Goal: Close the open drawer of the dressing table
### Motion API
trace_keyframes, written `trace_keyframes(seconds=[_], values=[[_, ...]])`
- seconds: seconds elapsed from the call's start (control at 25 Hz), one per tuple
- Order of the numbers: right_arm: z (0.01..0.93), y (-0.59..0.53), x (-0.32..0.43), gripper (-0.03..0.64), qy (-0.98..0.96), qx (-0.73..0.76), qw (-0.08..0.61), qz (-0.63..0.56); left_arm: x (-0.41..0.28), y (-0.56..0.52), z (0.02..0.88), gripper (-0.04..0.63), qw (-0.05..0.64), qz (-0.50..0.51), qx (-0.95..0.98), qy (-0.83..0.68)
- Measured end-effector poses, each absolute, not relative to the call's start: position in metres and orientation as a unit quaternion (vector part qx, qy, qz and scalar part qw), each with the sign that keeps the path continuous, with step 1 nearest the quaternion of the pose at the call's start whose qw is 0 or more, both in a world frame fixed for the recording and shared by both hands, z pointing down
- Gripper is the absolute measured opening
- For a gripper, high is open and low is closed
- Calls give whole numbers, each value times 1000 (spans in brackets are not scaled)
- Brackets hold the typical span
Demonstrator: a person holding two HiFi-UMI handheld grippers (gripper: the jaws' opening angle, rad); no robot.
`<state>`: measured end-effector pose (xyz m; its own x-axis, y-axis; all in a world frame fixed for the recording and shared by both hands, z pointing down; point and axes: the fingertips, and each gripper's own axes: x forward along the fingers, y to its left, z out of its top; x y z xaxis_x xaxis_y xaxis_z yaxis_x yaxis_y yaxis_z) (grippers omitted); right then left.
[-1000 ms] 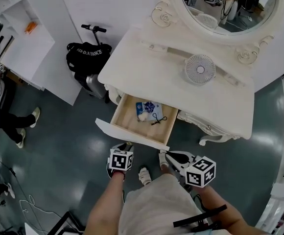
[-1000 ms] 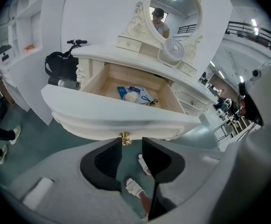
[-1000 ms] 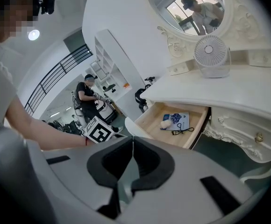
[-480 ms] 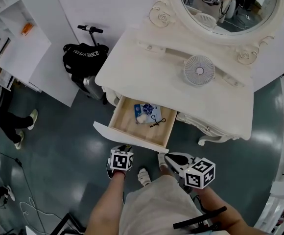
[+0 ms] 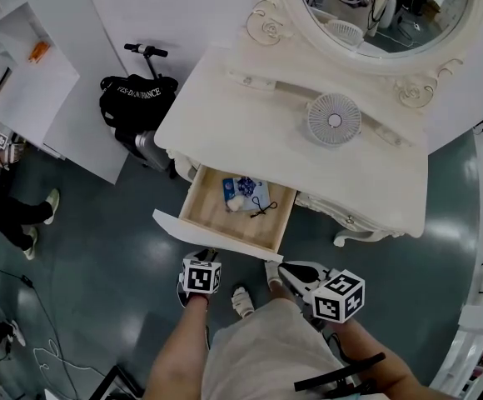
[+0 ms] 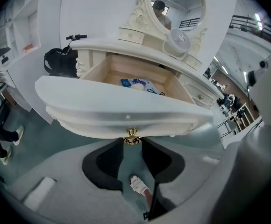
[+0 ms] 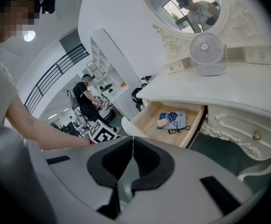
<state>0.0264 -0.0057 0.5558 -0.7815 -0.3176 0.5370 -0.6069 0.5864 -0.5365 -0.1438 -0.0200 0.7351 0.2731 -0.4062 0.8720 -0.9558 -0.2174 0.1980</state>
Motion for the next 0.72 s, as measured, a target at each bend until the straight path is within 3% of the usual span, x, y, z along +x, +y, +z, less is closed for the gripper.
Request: trace_keyframes(seconds=[0.72], values=[[558, -12, 35, 18, -864, 273, 197, 374, -140, -40, 735, 127, 383, 362, 700, -482]])
